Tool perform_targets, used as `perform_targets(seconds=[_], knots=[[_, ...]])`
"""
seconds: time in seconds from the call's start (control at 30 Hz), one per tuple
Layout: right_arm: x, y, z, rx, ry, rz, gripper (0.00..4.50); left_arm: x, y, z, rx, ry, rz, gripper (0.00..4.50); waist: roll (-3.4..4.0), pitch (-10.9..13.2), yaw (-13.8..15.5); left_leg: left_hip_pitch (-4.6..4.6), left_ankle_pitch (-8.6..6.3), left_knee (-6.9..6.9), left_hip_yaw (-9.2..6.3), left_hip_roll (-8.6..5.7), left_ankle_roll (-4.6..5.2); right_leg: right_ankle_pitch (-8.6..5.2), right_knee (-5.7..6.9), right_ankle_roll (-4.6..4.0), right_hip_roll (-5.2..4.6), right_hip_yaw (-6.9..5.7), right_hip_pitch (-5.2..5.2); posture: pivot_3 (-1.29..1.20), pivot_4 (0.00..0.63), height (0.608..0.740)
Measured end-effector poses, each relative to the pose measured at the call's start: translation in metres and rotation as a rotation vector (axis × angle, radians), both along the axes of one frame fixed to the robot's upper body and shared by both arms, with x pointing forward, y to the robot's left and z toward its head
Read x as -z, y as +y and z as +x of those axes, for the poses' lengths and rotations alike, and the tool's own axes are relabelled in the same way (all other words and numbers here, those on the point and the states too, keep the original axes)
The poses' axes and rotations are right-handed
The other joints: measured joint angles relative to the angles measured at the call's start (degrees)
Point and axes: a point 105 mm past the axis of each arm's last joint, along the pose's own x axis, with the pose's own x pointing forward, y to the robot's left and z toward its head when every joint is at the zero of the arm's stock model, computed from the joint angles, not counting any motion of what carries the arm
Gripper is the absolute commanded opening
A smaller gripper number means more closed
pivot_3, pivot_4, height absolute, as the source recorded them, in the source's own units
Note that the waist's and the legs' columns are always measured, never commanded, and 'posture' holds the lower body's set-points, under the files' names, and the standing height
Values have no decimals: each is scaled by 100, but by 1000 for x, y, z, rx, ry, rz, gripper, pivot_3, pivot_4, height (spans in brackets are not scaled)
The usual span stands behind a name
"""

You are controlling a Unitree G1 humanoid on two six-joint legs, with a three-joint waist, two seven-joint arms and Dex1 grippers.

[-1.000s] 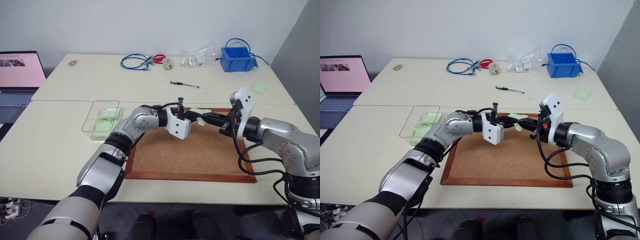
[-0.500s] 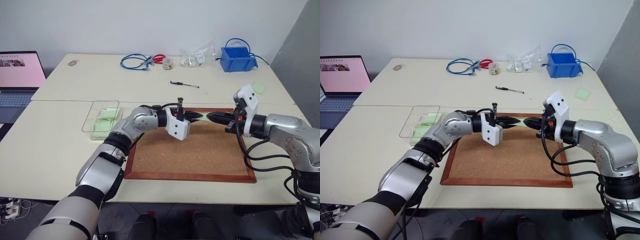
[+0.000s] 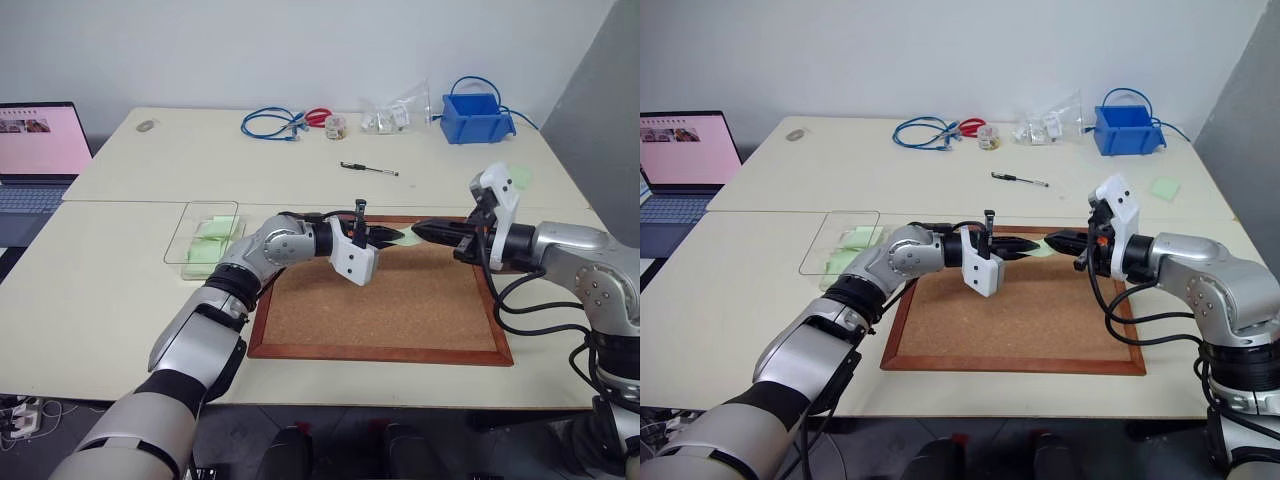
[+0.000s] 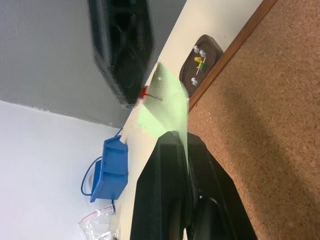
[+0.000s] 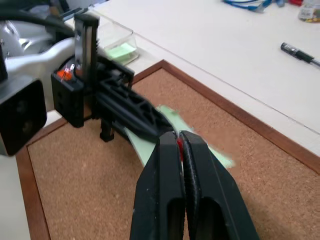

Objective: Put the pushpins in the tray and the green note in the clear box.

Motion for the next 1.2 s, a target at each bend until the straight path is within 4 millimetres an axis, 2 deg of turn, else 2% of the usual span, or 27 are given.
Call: perform_targets(seconds=[0.13,0.37,0.47,0.6,0.63,0.7,0.77,0.87,1.0,1.07,1.1,1.2], knots=[[-7,-2,3,17,-3,29,0,4,0,-4,26,-11,29,58,0,0,4,-1,0,0,0,-4,0,0,0,0,-4,1,0,0,150,740],[-3,-11,8,85,-8,14,0,6,-1,-7,45,-14,40,58,0,0,4,-1,0,0,-1,-8,0,0,0,0,-8,0,1,0,150,740],[13,-32,18,229,-13,-35,0,5,-1,-5,33,-5,30,58,0,0,3,-2,0,1,-1,-12,0,0,2,0,-12,1,1,0,150,740],[36,-78,34,539,-17,-82,0,0,-2,0,3,52,-9,58,0,0,2,-2,1,2,2,-29,1,0,19,0,-24,7,-7,0,150,740],[38,-86,35,586,-20,-90,0,-1,-4,1,-9,87,-25,58,0,0,2,-2,1,1,2,-31,1,0,25,0,-26,8,-10,0,150,740],[43,-110,36,740,-38,-82,0,-11,-10,10,-82,355,-182,58,2,-1,-6,-2,1,4,0,-32,1,0,37,0,-27,7,-11,0,150,740],[51,-122,37,820,-21,-71,0,-10,-16,7,-68,509,-220,58,1,-1,-18,-2,1,4,-1,-31,1,0,37,0,-26,6,-10,0,150,740],[60,-137,37,900,14,-47,0,-13,-20,1,-41,647,-212,58,1,-1,-65,0,2,4,1,-31,3,0,38,0,-23,11,-11,0,150,740],[68,-145,39,930,45,-23,0,-17,-23,-5,-31,720,-196,58,1,-1,-147,8,6,2,1,-31,10,0,38,0,-20,18,-6,0,150,740],[73,-147,42,944,68,-2,461,-17,-24,-6,-37,740,-193,0,1,-1,-154,10,9,3,2,-32,15,0,39,0,-19,23,-6,0,150,740],[74,-147,43,945,72,2,510,-18,-25,-7,-37,743,-193,0,1,-1,-153,10,10,3,2,-32,17,0,40,0,-19,22,-6,0,150,740],[73,-147,47,937,70,20,1200,-16,-24,-7,-45,759,-191,0,2,-1,-149,10,12,4,3,-32,19,0,42,0,-20,23,-5,0,150,740]])
